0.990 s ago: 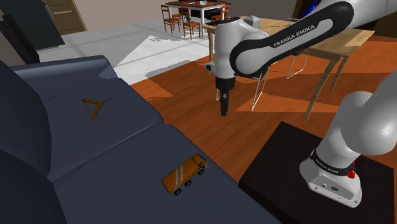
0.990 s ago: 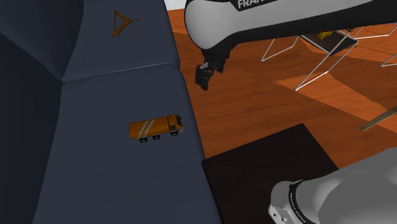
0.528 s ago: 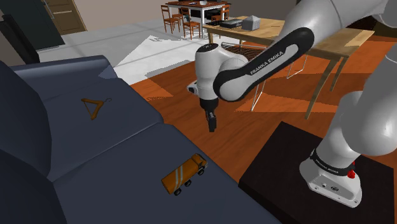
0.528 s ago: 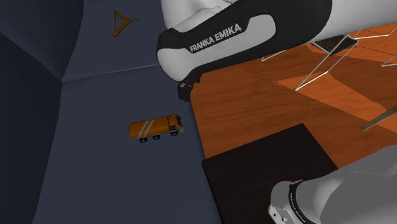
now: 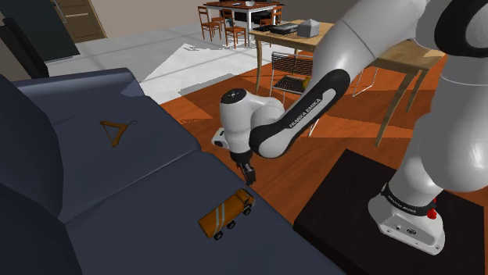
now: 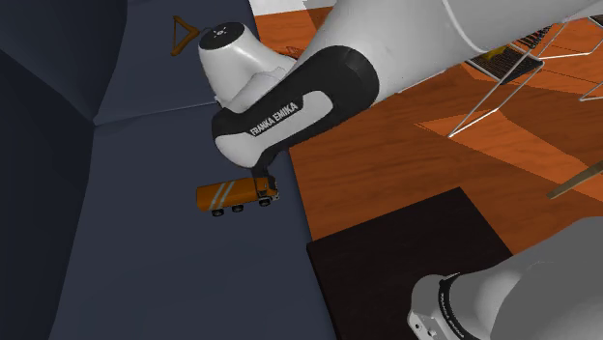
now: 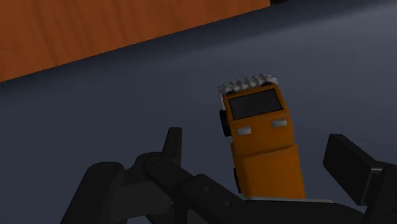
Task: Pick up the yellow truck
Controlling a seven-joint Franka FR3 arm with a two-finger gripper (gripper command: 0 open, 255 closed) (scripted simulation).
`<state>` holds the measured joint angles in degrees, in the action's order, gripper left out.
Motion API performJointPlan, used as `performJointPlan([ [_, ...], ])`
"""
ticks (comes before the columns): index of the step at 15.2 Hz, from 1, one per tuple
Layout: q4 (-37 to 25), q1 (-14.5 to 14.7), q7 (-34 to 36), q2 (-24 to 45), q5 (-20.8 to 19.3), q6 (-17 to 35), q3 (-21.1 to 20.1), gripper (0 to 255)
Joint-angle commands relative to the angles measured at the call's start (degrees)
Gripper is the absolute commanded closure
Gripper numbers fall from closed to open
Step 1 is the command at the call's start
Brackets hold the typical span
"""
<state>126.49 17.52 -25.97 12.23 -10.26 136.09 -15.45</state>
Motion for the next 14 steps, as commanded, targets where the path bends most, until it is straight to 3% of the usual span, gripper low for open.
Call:
performJointPlan([
  [1, -2.17, 1.46, -0.43, 4.0, -2.7, 1.33, -0.47, 0],
  [6, -6.54, 5.44, -1.79, 12.62, -9.17, 4.2, -0.73, 0],
  [14, -7.63, 7.08, 0.19, 18.19, -12.26, 8.37, 1.12, 0],
])
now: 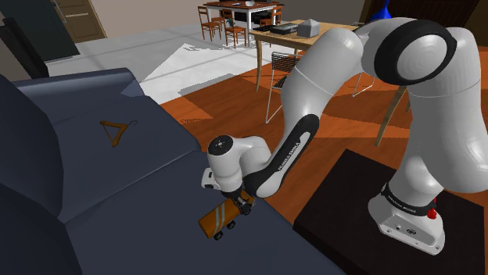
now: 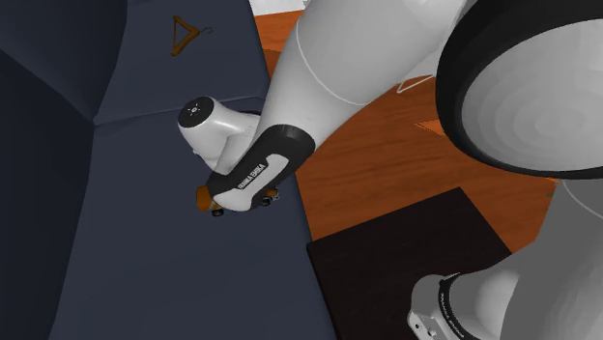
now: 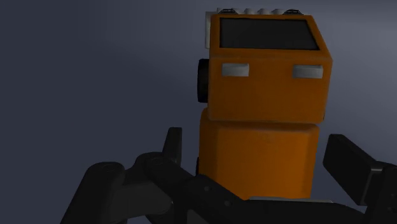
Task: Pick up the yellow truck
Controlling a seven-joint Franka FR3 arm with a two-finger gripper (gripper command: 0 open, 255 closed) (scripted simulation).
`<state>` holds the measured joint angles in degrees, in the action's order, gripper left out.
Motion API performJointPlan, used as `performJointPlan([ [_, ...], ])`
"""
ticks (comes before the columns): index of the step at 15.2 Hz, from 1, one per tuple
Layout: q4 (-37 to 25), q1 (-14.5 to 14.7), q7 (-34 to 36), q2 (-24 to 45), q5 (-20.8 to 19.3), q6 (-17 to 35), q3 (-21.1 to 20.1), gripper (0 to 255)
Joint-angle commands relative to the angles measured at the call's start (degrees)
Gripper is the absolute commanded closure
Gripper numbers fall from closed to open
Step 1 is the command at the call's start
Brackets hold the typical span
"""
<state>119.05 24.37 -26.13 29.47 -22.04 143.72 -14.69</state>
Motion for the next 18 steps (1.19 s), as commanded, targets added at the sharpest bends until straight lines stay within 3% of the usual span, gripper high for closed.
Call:
performJointPlan([
  [1, -0.17, 0.23, 0.35, 0.93, -0.48, 0.75, 0.36, 0],
  [2, -0.18, 0.24, 0.35, 0.94, -0.48, 0.75, 0.36, 0],
  [3, -0.13, 0.27, 0.41, 0.97, -0.52, 0.83, 0.38, 255],
  [12, -0.18, 0.23, 0.35, 0.94, -0.48, 0.75, 0.36, 255],
  [18, 0.47, -0.83, -1.29, -2.98, 1.56, -2.37, -1.12, 255],
])
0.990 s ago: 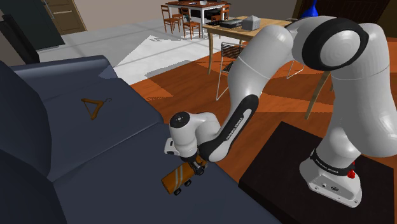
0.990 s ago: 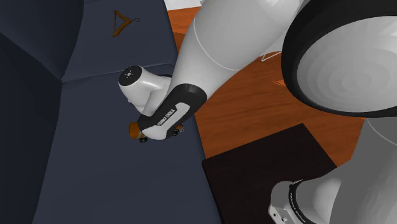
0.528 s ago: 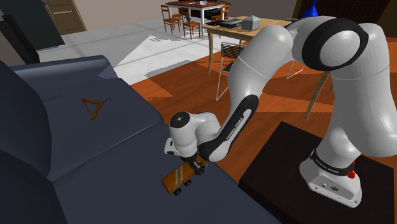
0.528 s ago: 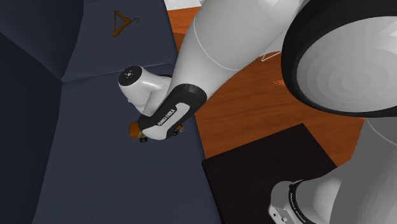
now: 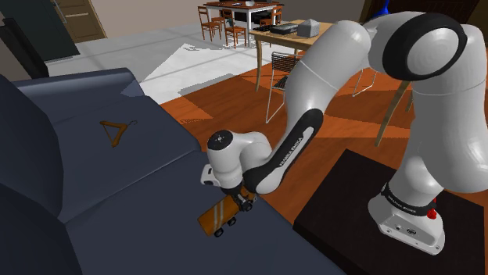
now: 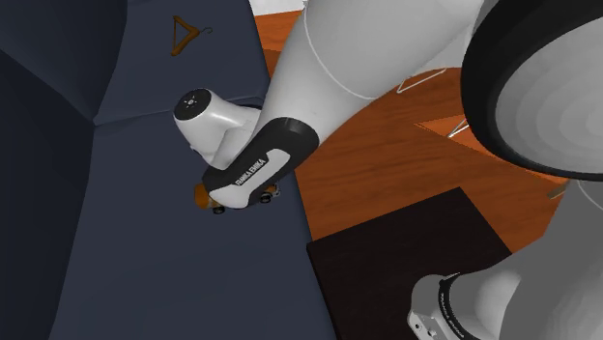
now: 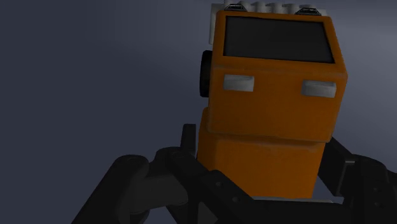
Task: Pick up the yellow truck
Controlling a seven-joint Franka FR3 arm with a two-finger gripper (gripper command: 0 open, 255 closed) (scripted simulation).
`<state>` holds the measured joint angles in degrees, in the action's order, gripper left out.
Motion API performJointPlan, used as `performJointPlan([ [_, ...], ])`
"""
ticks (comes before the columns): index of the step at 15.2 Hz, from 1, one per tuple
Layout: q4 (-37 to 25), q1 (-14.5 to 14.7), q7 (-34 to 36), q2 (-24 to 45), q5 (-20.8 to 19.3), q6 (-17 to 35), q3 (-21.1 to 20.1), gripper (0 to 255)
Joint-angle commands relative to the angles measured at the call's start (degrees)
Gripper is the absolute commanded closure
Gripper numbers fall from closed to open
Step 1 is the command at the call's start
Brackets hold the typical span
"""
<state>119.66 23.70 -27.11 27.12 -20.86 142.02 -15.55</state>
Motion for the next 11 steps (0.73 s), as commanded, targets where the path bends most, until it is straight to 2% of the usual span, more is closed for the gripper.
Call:
performJointPlan([
  [1, -0.08, -0.32, -0.6, -1.26, 0.74, -1.22, -0.5, 255],
  [11, -0.03, -1.46, -2.89, -6.21, 3.62, -5.79, -2.15, 255],
])
